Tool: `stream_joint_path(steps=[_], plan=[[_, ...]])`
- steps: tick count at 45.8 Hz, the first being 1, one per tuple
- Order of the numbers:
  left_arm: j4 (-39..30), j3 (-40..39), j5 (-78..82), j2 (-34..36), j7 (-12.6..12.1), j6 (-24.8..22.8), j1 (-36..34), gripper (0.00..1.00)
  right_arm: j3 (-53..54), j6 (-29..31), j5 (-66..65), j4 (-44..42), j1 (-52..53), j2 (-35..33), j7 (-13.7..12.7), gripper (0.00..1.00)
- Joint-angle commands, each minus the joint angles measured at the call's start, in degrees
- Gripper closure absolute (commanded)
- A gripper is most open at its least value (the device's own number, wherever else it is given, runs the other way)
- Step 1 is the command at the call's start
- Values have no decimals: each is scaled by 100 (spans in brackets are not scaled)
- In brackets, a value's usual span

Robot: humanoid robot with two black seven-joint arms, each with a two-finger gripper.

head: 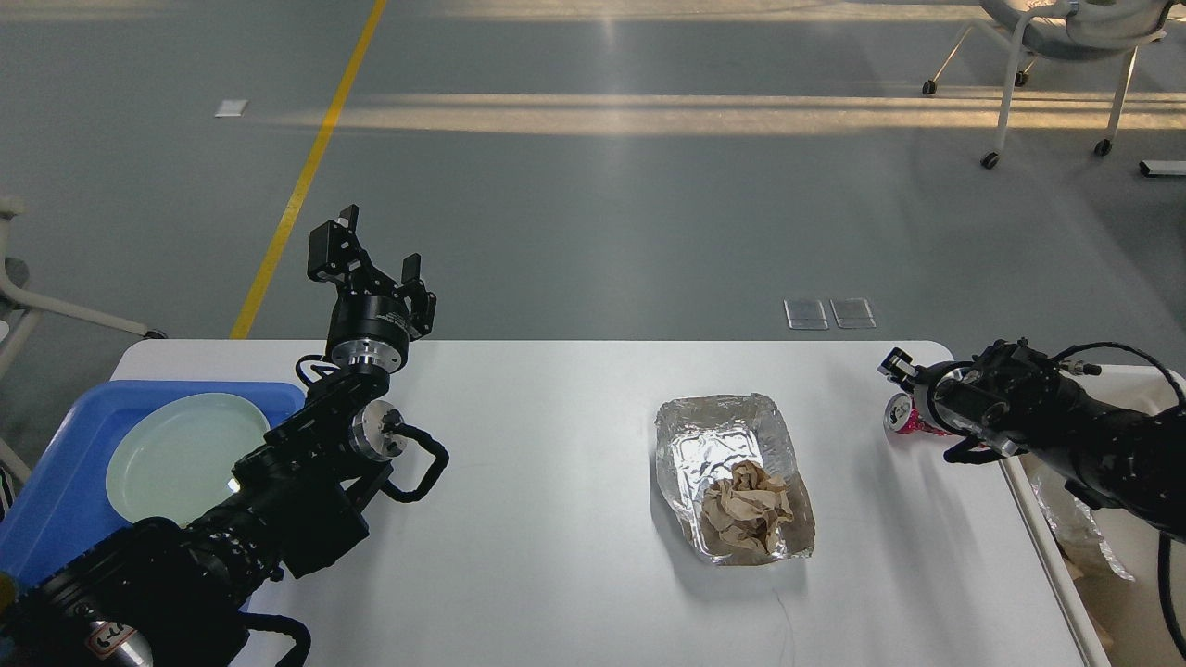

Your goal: Tidy desktop

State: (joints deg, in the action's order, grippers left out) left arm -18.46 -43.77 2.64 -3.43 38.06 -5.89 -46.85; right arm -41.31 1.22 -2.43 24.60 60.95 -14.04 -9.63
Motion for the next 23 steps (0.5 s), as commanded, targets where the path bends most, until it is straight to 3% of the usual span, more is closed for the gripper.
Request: stream_joint_path(steps=[1,23], plan=[[1,0,0,0,0,0,0,1,1,-140,-354,1,-21,-11,13,35],[1,0,0,0,0,0,0,1,9,-605,-416,-16,-276,139,93,35]])
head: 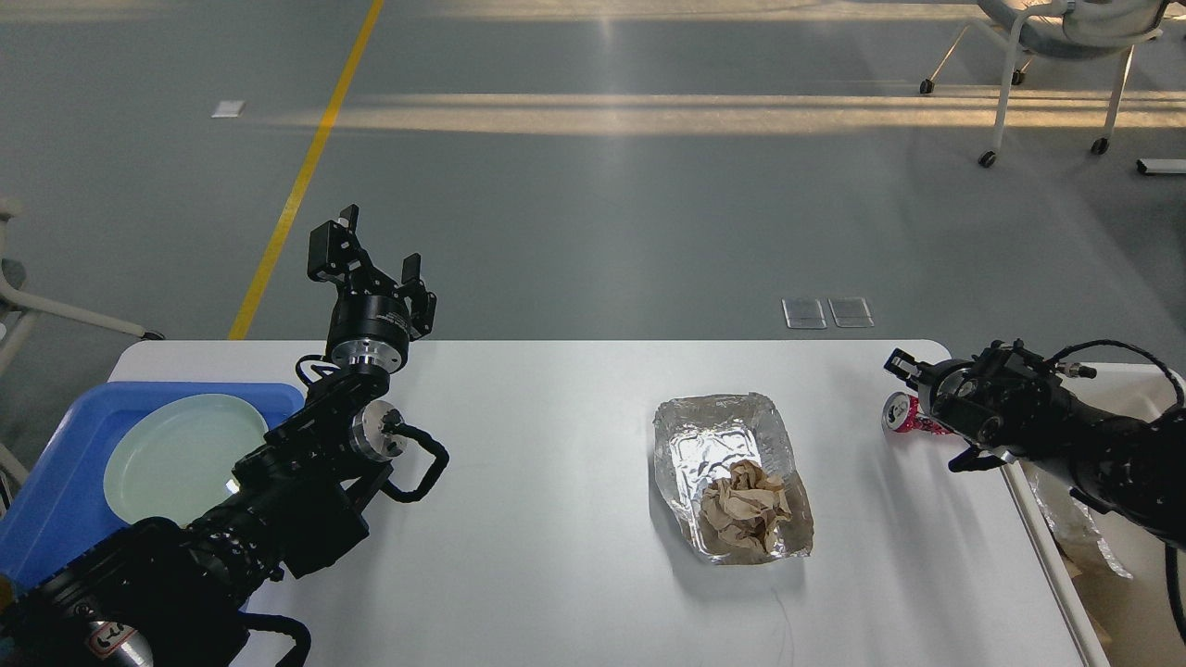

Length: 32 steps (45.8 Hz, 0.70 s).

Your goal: Tidy desktop

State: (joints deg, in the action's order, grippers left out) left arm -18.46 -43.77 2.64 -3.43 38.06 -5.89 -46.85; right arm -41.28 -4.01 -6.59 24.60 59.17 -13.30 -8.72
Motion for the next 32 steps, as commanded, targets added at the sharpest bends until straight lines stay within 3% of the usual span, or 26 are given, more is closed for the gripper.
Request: stream_joint_path(steps=[1,18,32], plan=[[1,0,0,0,0,0,0,1,6,-92,0,-43,-116,82,2,35],[1,0,0,0,0,0,0,1,6,-285,-9,-553,-502,477,81,36],[1,0,0,0,0,0,0,1,-143,-276,-158,-729,-599,574,81,51]])
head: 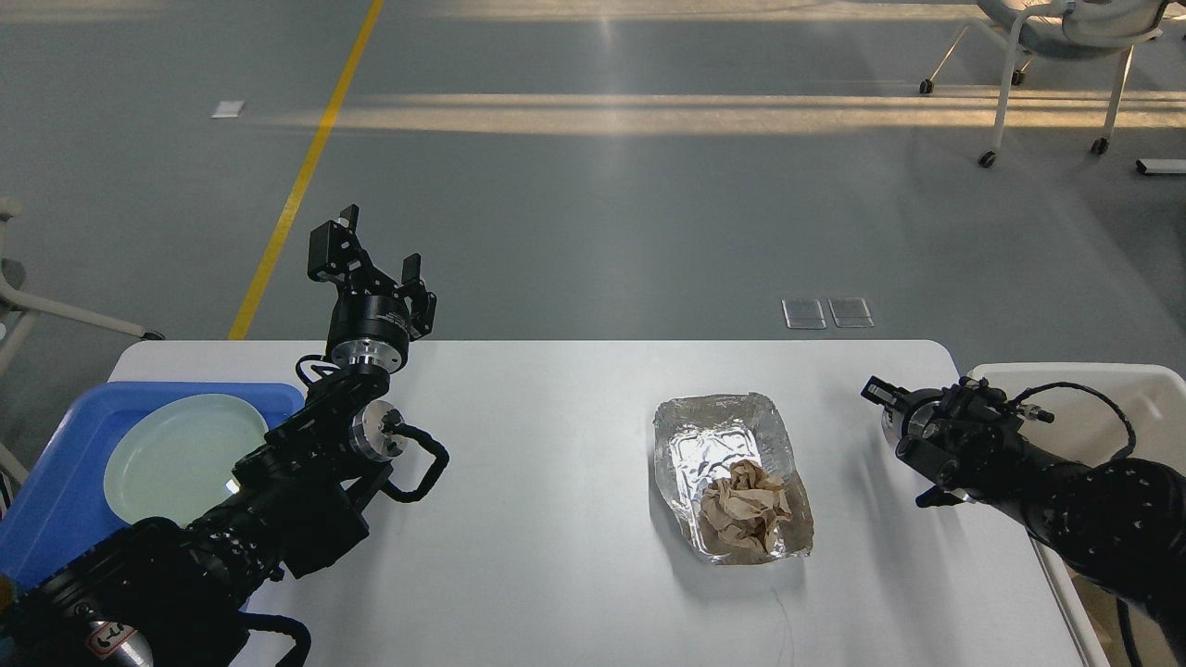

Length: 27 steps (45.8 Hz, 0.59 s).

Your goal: Tidy desktop

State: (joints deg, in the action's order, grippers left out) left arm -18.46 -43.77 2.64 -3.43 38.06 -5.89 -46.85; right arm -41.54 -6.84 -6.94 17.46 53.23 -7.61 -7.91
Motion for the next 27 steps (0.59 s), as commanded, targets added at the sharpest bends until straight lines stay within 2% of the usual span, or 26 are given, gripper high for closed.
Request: stream_joint_path(steps=[1,12,27], plan=[[1,0,0,0,0,0,0,1,-153,7,-141,-24,-6,6,0,52],[-8,0,0,0,0,0,0,1,-241,16,-167,-15,-15,-3,44,61],[1,0,0,0,0,0,0,1,-250,42,-167,-15,-32,6,79,63]])
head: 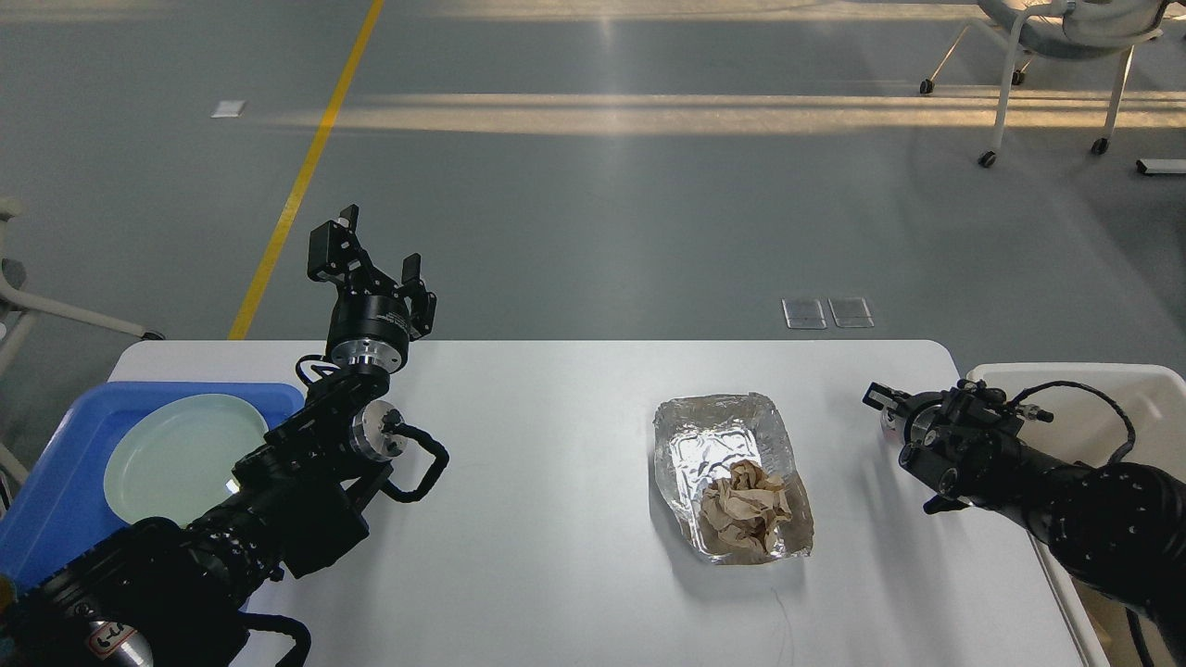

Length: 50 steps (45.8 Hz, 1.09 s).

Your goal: Tidy desktop

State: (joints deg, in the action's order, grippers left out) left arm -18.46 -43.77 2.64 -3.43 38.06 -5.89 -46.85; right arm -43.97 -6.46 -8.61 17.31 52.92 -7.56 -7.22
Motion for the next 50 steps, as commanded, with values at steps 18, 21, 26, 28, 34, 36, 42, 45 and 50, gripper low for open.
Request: stream_joint_path(steps=[18,21,26,28,34,36,42,45,50], plan=[[1,0,0,0,0,0,-8,1,-6,39,-88,27,-27,-8,80,79],[1,0,0,0,0,0,0,1,-15,48,-88,45,-27,-8,98,81],[1,0,0,0,0,0,0,1,-15,57,-88,71,-27,-26,98,84],[1,0,0,0,0,0,0,1,-15,57,-88,80,-27,-26,98,84],[1,0,0,0,0,0,0,1,-7,66,-88,106,-18,-35,106,85],[1,0,0,0,0,0,0,1,-6,92,-88,115,-10,-35,115,85],[1,0,0,0,0,0,0,1,-24,180,-88,255,52,-70,291,85],[1,0,0,0,0,0,0,1,-50,233,-97,352,113,-131,291,86],[1,0,0,0,0,0,0,1,-322,312,-97,536,324,-245,326,87]])
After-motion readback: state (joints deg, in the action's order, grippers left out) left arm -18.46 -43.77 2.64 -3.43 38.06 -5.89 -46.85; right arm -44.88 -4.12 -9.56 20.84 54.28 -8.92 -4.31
